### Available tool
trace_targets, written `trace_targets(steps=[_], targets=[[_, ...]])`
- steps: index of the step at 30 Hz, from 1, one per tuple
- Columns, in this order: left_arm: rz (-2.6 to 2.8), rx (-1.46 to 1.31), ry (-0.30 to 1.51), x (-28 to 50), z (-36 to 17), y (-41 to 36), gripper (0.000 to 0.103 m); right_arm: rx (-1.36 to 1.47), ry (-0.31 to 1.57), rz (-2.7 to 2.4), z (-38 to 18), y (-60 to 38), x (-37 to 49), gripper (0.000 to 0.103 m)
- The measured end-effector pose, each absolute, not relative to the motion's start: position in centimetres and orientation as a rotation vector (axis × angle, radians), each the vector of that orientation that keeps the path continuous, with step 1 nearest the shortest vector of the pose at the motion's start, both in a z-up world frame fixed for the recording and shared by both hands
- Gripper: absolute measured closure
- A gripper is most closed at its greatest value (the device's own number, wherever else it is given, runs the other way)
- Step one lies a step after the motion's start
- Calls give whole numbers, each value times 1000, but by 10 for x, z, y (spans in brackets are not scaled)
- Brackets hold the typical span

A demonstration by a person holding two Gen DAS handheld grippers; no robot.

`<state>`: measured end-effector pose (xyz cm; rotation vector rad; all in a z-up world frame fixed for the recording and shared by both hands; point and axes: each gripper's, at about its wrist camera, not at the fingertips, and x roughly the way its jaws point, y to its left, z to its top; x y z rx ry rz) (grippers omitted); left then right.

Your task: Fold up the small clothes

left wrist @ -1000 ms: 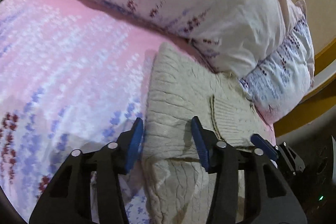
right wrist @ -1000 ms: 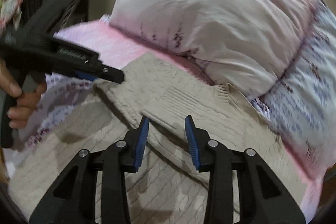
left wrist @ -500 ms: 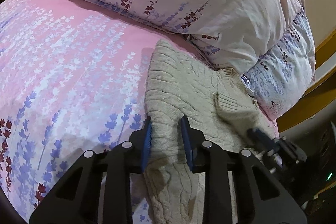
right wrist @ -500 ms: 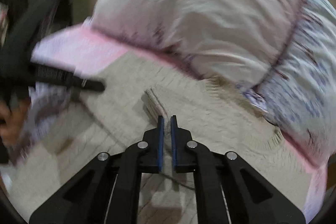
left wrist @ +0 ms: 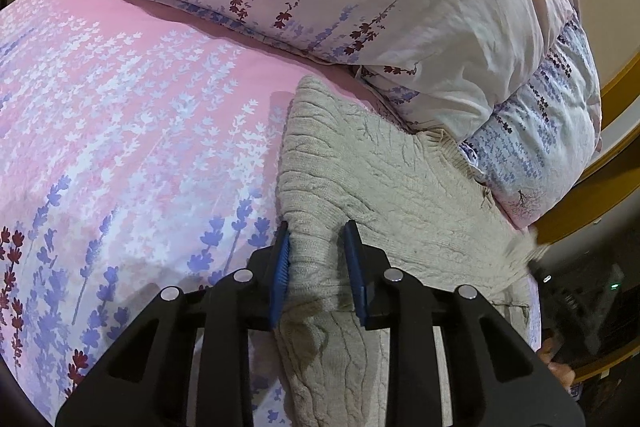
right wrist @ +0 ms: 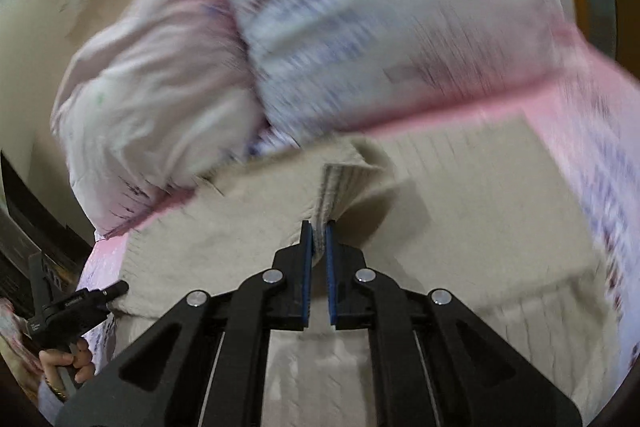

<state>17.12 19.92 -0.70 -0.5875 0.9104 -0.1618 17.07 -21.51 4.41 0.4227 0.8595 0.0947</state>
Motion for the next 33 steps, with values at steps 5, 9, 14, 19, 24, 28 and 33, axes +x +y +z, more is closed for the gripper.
trace_targets(steps=[5,9,14,19,24,28,33], targets=[[-159,-618,921,173,-7,202,76,674,952,124,18,-245,175,73],[-165,-665,929,175,-8,207,76,735,947,117,18,-255,177,65],[-168,-703,926,175,-10,210,76,769,957,112,9,-263,189,90],[-166,-690,923,175,-9,208,76,690,863,113,30,-264,185,97],[-160,-643,918,177,-8,201,76,654,904,56,23,-273,180,96],[-146,-605,917,177,-7,196,77,661,948,48,9,-272,179,96],[-125,-600,917,176,-11,199,94,627,929,41,15,-267,175,96]])
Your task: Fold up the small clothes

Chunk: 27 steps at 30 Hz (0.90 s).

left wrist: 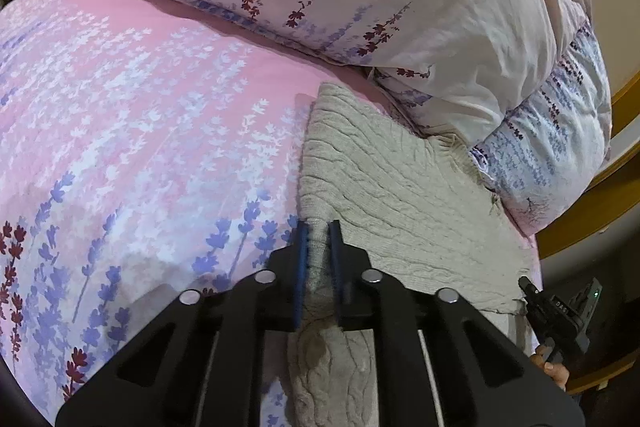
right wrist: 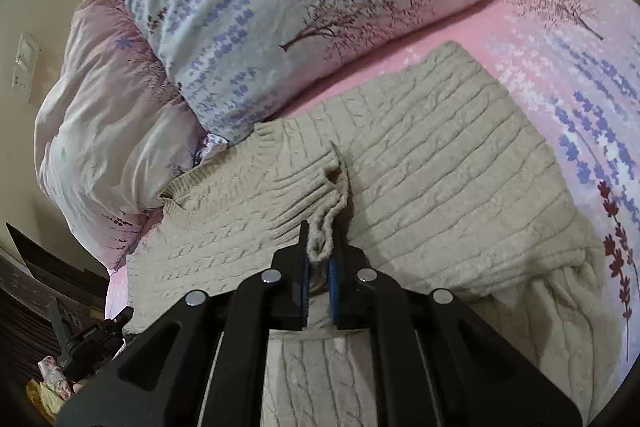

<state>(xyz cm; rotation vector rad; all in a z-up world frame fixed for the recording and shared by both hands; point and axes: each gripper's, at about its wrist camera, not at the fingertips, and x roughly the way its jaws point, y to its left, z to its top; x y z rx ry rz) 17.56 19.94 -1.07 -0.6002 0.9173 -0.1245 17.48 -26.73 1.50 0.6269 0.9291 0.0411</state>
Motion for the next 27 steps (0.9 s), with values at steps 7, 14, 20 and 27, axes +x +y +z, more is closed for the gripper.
trace_targets(steps=[7,14,20,27], targets=[[-127,-591,894,170,-11,205,96,578,937,66,21,-262,168,96],[-145,-615,892,163,-11,207,95,468,942,-35,31,-265,162,71],[-138,-606,911,160,-8,204,88,447,867,81,49,-256,156,65],[-138,-624,915,157,-7,204,83,394,996,122,23,-236,171,60]])
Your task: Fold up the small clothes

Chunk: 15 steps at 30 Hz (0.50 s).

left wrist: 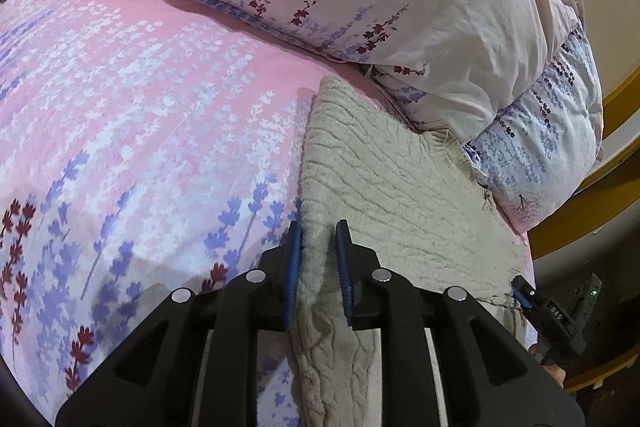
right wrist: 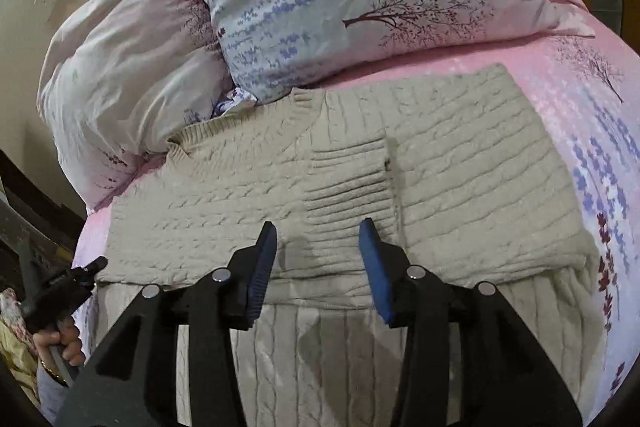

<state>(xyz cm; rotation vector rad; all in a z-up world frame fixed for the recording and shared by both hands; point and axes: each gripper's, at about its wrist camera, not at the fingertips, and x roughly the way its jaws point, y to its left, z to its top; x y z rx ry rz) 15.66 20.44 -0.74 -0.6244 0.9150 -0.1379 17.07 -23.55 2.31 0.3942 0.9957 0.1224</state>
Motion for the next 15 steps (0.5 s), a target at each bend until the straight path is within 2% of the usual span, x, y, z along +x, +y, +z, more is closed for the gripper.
trace_targets(steps=[1,2,3,5,6,8,13,15], targets=[[-143,-632,917,153,-6,206,76,417,998,129,27,-239,168,60],[-153,-636,916,147,-4,207,66,433,995,138,30,-242,164,55],[-161,-636,914,143,-2,208,61,454,987,149,34,-248,158,46],[-188,-619,895,123,4,211,58,477,957,149,45,-263,141,35],[-201,-614,892,116,6,211,57,488,936,152,50,-271,131,34],[-241,-599,888,92,10,211,51,508,909,142,57,-295,107,34],[-287,-527,894,41,12,202,51,549,917,77,52,-348,48,34],[-301,-525,907,24,9,198,51,571,933,66,45,-364,27,40]])
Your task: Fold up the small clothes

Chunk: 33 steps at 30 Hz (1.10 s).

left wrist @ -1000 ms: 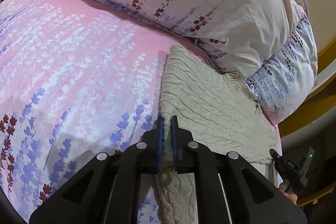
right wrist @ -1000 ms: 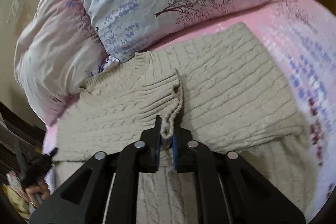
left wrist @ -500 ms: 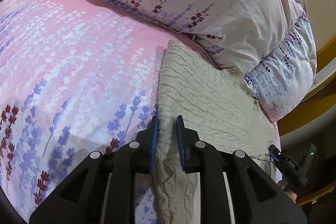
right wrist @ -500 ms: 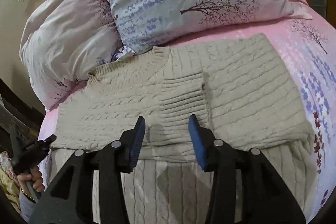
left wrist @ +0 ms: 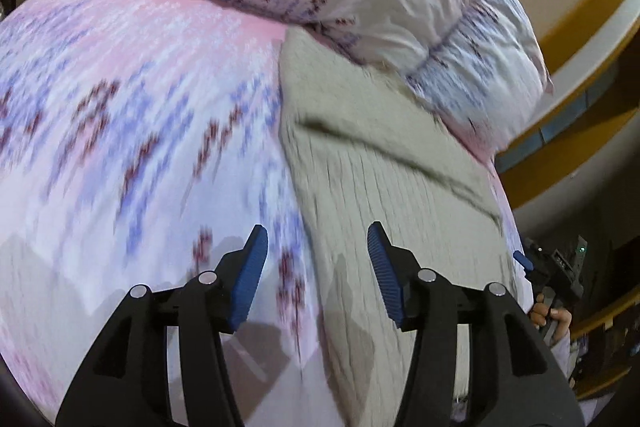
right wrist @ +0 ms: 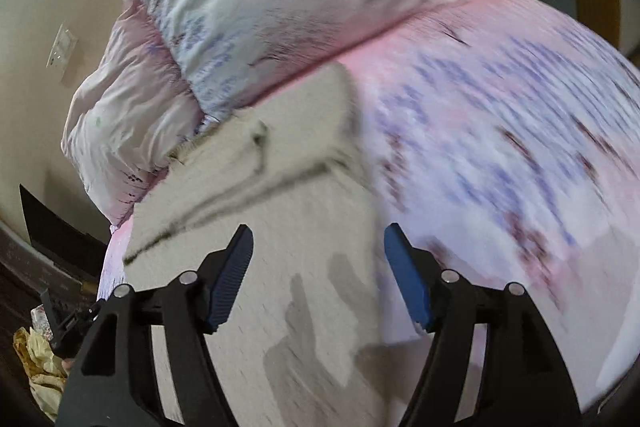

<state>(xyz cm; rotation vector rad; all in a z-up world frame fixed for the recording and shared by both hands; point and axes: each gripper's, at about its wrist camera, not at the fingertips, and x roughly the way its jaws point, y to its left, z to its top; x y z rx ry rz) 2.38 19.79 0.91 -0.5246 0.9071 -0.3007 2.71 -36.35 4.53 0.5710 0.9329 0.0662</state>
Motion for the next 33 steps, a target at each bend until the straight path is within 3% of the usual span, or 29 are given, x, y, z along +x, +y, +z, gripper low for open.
trace_targets(steps=[10,20,27,30,33], targets=[[-378,-600,918,-40,-1,175,52,639,987,169,24,-370,-37,56],[-466,-662,937,-80,-7,150,66,782,1031,429,12,-345,-76,66],[-506,-657,957,-82,-8,136,72,759,1056,490,11,-330,-88,83],[-516,-649,957,-81,-6,135,74,745,1048,501,14,-328,-89,86],[-519,-626,965,-79,-6,131,81,706,1031,499,20,-325,-90,94]])
